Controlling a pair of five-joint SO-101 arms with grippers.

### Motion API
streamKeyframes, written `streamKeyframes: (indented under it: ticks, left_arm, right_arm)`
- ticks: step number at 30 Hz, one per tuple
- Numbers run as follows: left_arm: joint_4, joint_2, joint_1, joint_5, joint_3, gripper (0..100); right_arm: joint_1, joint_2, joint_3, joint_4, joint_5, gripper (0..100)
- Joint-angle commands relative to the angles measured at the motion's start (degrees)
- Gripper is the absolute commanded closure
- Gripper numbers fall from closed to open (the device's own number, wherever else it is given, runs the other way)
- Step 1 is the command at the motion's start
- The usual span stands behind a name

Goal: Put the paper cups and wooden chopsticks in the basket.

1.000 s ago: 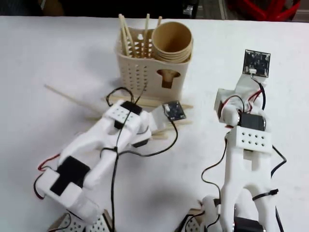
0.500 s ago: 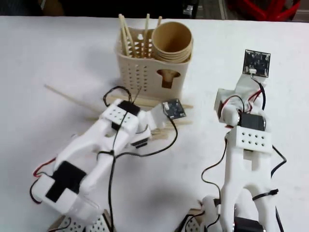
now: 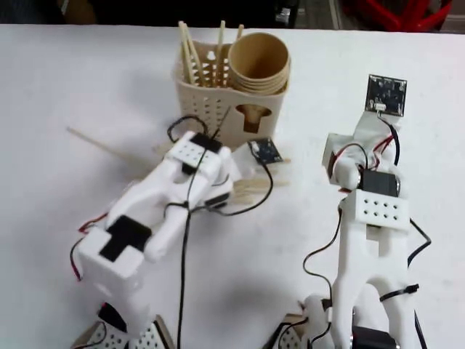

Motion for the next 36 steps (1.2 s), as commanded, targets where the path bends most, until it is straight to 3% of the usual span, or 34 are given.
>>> streamKeyframes:
  ticks: [1,17,22,28,36]
  left_arm:
    - [4.66,4.70,0.04,0.53,-6.51,98]
    - [7.82,5.58,0.04,0.62,-7.82,98]
    - [6.77,5.67,-0.13,0.79,-7.65,90]
    - [6.77,5.67,0.66,1.23,-7.30,98]
    - [8.62,2.33,3.47,1.85,-4.92,98]
  right_arm:
    - [0.75,-1.89,-0.35,-0.92,-0.35,96.7]
    - [0.75,-1.89,-0.44,-0.92,-0.26,96.7]
    - [0.75,-1.89,-0.44,-0.92,-0.26,96.7]
    - [0.75,-1.89,-0.44,-0.92,-0.26,96.7]
    - [0.75,-1.89,-0.44,-0.92,-0.26,96.7]
